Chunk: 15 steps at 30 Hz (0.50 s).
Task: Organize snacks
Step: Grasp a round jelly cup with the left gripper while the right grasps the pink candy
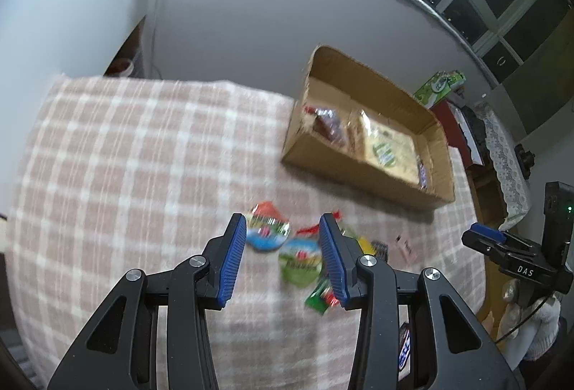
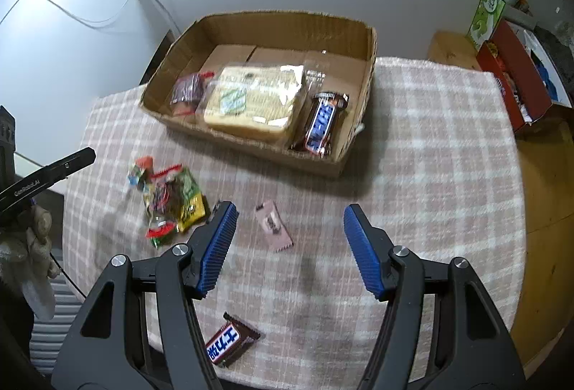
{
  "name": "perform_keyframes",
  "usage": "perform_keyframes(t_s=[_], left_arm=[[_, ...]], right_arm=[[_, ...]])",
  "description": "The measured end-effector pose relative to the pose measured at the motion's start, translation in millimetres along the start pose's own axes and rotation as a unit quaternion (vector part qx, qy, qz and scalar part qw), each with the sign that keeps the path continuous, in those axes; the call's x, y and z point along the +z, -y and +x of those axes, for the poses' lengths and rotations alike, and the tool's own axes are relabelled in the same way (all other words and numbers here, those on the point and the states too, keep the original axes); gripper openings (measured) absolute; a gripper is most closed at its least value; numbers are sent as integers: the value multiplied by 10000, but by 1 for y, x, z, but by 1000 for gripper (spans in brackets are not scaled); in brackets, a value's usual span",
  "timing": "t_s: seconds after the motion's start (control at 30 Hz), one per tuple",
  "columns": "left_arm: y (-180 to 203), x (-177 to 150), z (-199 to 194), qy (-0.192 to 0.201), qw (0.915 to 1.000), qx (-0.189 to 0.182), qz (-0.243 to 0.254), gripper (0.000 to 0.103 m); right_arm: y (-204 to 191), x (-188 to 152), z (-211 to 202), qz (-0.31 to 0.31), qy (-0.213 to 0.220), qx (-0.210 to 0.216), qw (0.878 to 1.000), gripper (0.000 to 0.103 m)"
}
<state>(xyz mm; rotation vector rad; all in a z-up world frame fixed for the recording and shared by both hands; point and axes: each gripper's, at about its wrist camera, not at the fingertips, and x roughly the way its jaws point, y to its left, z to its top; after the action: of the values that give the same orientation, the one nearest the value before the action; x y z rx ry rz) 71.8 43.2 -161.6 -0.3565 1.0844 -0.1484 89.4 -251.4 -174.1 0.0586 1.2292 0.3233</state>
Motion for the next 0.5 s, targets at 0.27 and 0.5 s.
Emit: perform_keyframes(t_s=[0.27, 0.5], left_arm=[[-4, -18, 9, -186, 9997, 135, 49, 41], [-4, -19, 29, -370, 9987, 246, 232, 41]], right_arm=[[-7, -20, 21, -364, -266, -132, 9989, 65], [-10, -21, 49, -560, -540, -186, 9968, 65]])
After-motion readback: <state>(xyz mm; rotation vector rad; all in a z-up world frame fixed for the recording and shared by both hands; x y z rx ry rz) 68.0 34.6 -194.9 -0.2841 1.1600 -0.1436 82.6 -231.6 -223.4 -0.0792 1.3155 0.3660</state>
